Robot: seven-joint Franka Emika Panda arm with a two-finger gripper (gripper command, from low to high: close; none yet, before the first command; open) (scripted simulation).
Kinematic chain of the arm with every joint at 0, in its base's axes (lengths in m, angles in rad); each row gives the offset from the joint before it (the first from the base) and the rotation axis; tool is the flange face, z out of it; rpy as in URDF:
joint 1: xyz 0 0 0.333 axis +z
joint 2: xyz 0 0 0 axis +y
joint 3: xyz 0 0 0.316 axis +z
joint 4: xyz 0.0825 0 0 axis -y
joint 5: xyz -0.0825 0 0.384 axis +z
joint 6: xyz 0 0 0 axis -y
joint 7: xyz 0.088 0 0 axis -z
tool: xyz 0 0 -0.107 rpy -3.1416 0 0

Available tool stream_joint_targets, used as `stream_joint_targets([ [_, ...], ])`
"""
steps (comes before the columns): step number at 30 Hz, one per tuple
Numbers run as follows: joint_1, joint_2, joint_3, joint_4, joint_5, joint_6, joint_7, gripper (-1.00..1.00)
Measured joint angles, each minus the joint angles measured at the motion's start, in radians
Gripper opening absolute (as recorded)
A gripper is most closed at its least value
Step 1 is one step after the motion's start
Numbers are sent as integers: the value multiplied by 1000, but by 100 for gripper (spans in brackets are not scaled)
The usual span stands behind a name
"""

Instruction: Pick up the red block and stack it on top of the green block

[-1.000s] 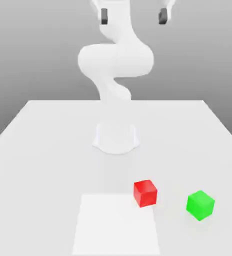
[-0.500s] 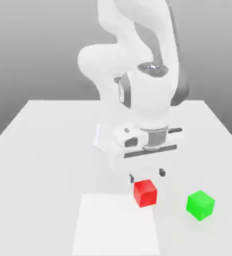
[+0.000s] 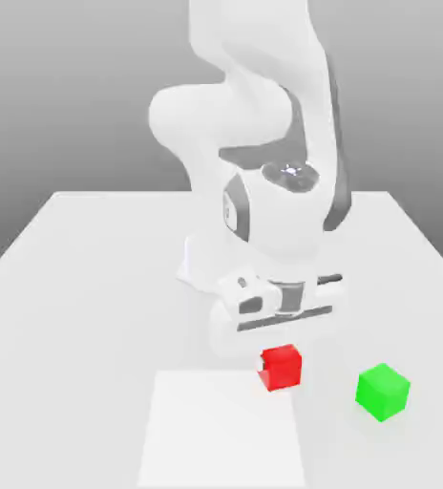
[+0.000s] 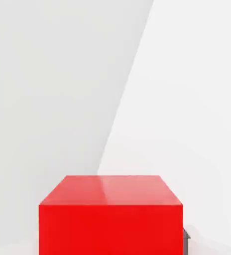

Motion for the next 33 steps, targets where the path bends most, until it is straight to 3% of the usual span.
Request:
stream_joint_targets([
  [5,35,-114,-6,2,28,-115,-93,-100],
  [28,292,-36,36,251,15,-288,-1081,-100],
  [33,298,107,30,268,-16,-162,-1100,-100],
])
